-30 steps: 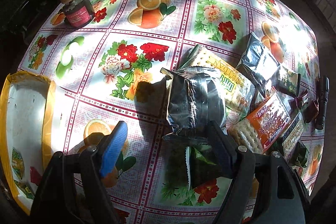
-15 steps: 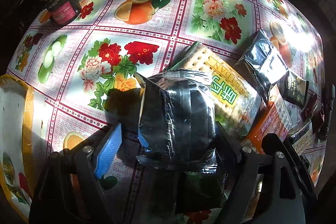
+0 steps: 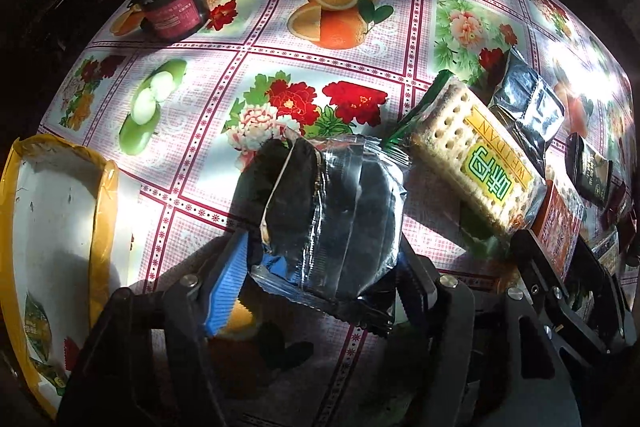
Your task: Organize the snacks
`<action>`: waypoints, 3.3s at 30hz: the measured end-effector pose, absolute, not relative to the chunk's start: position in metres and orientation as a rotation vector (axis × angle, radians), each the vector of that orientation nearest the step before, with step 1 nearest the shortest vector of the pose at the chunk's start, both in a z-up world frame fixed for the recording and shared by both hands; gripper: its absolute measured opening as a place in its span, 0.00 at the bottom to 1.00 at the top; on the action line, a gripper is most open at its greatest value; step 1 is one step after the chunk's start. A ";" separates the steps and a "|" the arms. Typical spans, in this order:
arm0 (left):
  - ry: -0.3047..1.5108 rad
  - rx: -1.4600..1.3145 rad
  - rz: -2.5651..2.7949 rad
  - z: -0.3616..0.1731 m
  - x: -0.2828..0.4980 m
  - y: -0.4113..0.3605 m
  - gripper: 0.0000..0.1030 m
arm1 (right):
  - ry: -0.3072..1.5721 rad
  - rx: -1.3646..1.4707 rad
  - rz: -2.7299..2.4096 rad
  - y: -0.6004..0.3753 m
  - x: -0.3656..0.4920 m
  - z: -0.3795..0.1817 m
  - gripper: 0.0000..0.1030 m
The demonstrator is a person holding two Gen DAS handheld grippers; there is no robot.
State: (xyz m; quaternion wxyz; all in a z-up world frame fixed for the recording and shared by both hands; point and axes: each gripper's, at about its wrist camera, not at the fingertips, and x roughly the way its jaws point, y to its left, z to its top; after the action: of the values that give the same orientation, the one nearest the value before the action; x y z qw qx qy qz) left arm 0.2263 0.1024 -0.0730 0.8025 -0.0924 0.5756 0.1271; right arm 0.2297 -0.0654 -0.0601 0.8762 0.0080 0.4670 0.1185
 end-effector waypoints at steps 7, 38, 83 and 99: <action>1.238 -0.180 0.263 -0.074 0.234 0.112 0.70 | 1.004 -0.082 0.225 -0.087 0.220 -0.062 0.62; 1.015 -0.047 0.334 -0.004 0.045 0.093 0.58 | 0.786 0.174 0.603 -0.121 0.060 0.012 0.51; 0.973 -0.191 0.491 -0.003 -0.023 0.200 0.58 | 0.864 0.118 0.875 -0.001 0.029 0.012 0.51; 1.050 -0.356 0.508 -0.025 0.010 0.277 0.58 | 0.939 0.165 1.002 0.094 0.084 -0.002 0.51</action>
State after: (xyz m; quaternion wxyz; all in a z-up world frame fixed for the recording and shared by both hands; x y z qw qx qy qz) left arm 0.0098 0.2771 -0.0247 0.8198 -0.1674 0.4931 0.2384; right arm 0.0835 0.0939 -0.0018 0.7703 0.0762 0.4330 0.4619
